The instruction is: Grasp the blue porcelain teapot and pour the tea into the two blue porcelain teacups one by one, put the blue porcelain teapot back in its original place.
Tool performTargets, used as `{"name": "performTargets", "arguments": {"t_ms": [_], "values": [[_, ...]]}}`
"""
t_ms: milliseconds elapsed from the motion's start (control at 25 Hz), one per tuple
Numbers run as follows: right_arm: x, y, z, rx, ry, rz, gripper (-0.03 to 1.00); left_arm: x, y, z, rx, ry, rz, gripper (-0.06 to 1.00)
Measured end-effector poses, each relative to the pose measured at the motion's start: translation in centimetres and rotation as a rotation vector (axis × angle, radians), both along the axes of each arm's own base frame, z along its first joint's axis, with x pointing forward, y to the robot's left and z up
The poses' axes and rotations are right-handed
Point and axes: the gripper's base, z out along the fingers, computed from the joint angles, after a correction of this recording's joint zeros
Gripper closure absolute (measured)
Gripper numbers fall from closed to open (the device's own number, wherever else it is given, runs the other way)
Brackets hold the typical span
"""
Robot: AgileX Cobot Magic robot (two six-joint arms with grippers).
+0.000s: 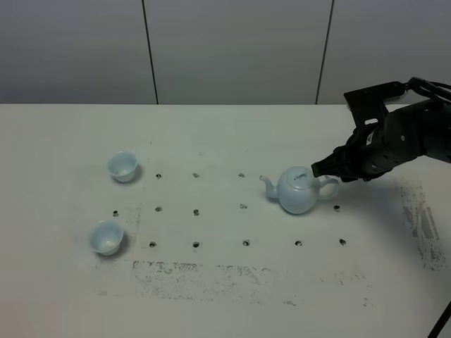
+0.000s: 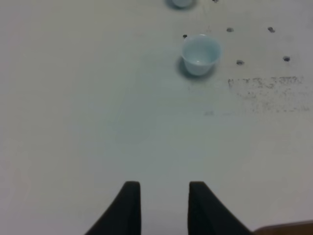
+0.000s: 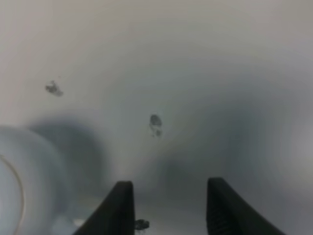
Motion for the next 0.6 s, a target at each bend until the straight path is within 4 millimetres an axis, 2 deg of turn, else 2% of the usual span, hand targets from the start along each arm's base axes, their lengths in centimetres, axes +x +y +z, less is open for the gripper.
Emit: {"name": "performTargets", "arguments": {"t_ms": [600], "values": [[-0.62,0.68,-0.81,-0.025,0.073,0.073,0.61,0.00,0.00,0.00,0.000,0.000,0.000,0.64]]}}
